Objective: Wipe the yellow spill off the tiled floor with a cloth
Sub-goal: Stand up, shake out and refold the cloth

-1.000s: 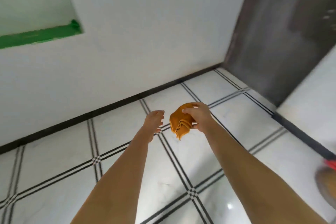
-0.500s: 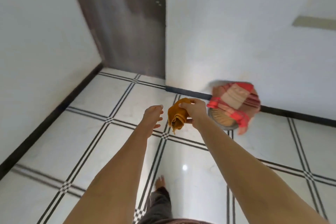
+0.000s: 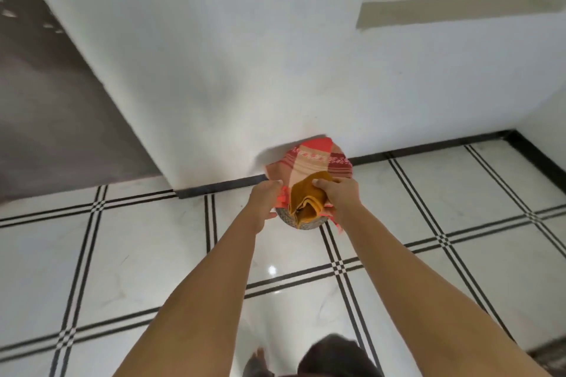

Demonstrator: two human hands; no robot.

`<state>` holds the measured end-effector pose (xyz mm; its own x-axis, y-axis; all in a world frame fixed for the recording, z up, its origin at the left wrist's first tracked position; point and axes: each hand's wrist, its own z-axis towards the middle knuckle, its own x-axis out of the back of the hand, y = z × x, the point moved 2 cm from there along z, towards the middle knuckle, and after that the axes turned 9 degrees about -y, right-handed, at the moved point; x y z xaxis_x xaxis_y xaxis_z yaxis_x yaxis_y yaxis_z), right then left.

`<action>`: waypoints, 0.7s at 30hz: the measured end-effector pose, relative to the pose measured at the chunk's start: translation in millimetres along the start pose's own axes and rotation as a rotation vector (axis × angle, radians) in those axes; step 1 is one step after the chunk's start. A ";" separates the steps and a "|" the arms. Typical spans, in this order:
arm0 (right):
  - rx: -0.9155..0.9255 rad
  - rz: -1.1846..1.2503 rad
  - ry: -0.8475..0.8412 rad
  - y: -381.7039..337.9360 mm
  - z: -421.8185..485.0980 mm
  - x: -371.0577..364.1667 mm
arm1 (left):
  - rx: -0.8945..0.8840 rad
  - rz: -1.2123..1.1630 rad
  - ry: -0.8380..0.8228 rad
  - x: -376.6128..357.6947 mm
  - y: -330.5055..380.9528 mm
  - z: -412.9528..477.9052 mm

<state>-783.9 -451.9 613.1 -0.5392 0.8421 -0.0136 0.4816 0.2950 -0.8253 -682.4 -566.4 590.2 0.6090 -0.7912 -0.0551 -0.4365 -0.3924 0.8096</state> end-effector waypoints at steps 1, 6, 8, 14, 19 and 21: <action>-0.012 0.017 0.022 -6.0 21.9 5.7 | 0.012 0.013 -0.033 -8.1 8.0 23.2; -0.085 0.077 0.097 -16.8 151.0 26.8 | 0.108 0.072 -0.108 -41.4 18.0 155.8; -0.127 0.119 0.100 -10.4 222.2 32.2 | 0.154 0.073 -0.060 -50.1 13.2 224.5; -0.211 0.223 0.077 22.8 416.6 31.8 | 0.280 -0.078 0.113 -61.4 -18.0 410.1; -0.343 0.334 0.063 92.8 513.7 43.1 | 0.330 -0.143 0.187 -73.7 -68.3 505.8; -0.430 0.320 0.116 135.4 536.1 52.3 | 0.393 -0.113 0.216 -83.5 -105.6 525.7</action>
<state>-1117.3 -610.0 198.1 -0.2515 0.9571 -0.1439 0.8610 0.1533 -0.4849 -1035.3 -705.4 202.2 0.7731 -0.6337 0.0259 -0.5518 -0.6520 0.5200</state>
